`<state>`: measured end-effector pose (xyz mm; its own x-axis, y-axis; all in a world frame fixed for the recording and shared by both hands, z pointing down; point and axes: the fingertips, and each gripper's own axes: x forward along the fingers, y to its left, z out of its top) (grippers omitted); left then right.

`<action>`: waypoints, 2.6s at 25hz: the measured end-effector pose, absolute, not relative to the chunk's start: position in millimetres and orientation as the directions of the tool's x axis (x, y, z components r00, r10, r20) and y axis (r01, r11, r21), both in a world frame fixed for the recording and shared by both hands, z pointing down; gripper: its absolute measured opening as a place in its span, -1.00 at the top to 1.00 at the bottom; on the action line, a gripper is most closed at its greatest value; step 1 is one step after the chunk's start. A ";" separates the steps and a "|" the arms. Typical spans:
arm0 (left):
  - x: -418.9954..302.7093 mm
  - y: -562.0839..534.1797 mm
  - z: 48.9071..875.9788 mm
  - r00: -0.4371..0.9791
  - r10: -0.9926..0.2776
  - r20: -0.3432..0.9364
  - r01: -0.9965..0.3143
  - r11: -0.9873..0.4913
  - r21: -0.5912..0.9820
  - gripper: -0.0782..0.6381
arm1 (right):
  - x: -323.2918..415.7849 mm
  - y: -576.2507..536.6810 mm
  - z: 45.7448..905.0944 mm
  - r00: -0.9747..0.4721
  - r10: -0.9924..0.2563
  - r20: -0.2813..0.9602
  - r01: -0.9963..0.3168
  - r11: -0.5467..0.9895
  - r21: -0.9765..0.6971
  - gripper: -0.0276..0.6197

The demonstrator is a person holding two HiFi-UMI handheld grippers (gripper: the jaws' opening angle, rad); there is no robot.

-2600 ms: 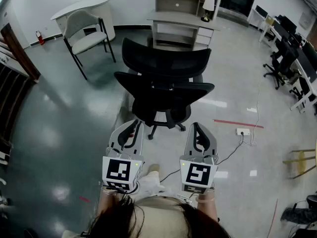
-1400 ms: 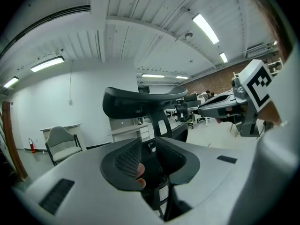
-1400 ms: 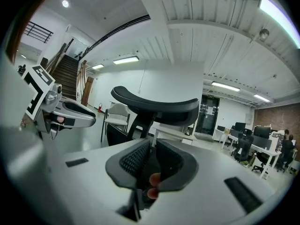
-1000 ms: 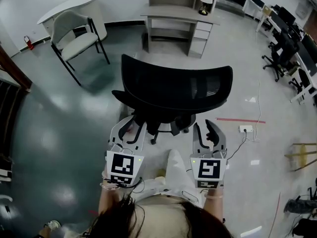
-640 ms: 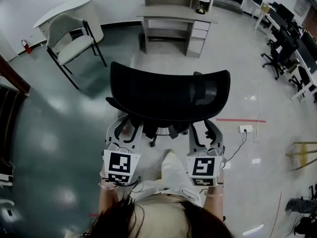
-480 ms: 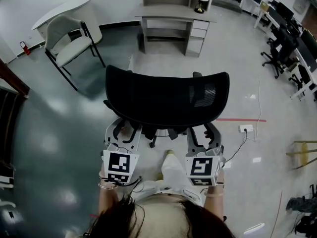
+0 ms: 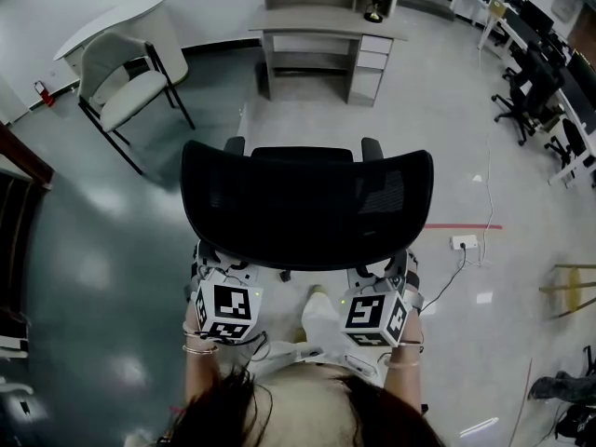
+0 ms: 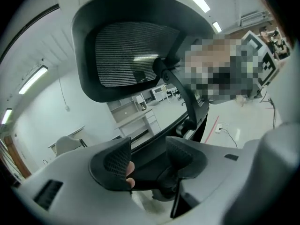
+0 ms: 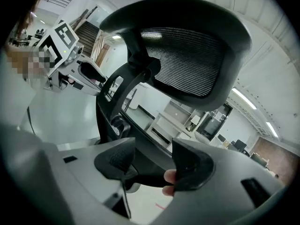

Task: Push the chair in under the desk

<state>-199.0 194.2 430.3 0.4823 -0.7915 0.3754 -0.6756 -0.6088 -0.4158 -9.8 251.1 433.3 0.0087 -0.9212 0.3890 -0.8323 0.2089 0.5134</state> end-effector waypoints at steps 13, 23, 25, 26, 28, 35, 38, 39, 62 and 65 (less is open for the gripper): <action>-194.9 177.3 438.4 0.499 -0.762 0.413 -0.648 -0.645 -0.406 0.13 | -8.4 231.1 452.8 0.025 -0.894 0.448 -0.806 0.247 0.538 0.18; -191.5 175.9 439.3 0.502 -0.747 0.436 -0.637 -0.660 -0.397 0.12 | -3.5 224.5 457.0 0.034 -0.880 0.473 -0.775 0.276 0.568 0.18; -190.5 173.9 438.2 0.503 -0.742 0.443 -0.628 -0.666 -0.403 0.13 | -2.6 222.5 456.2 0.028 -0.880 0.474 -0.775 0.281 0.567 0.18; -190.4 172.3 437.6 0.505 -0.744 0.438 -0.630 -0.664 -0.403 0.12 | -2.7 221.0 455.6 0.028 -0.880 0.474 -0.775 0.281 0.566 0.18; -191.5 169.0 437.6 0.506 -0.749 0.427 -0.637 -0.659 -0.401 0.13 | -4.0 217.9 455.1 0.031 -0.882 0.470 -0.773 0.277 0.571 0.18; -192.4 159.1 439.7 0.496 -0.758 0.424 -0.635 -0.649 -0.418 0.13 | -3.1 208.6 456.5 0.049 -0.898 0.437 -0.760 0.250 0.599 0.18; -191.0 153.2 437.8 0.499 -0.762 0.413 -0.629 -0.646 -0.432 0.12 | -1.0 203.3 456.0 0.045 -0.890 0.454 -0.766 0.261 0.588 0.18; -190.6 151.4 438.0 0.499 -0.761 0.415 -0.628 -0.647 -0.432 0.13 | -0.2 201.4 456.0 0.045 -0.886 0.462 -0.769 0.265 0.582 0.18; -162.1 107.4 435.2 0.499 -0.775 0.388 -0.643 -0.631 -0.434 0.13 | 33.2 150.3 455.5 0.060 -0.842 0.536 -0.768 0.305 0.564 0.19; -154.8 101.0 436.1 0.500 -0.775 0.386 -0.643 -0.631 -0.435 0.13 | 40.2 144.5 456.2 0.060 -0.845 0.532 -0.767 0.302 0.566 0.19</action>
<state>-154.8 101.0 436.1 0.4999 -0.7755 0.3857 -0.6430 -0.6306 -0.4346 40.2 144.5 456.2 0.0600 -0.8446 0.5320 -0.7669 0.3022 0.5662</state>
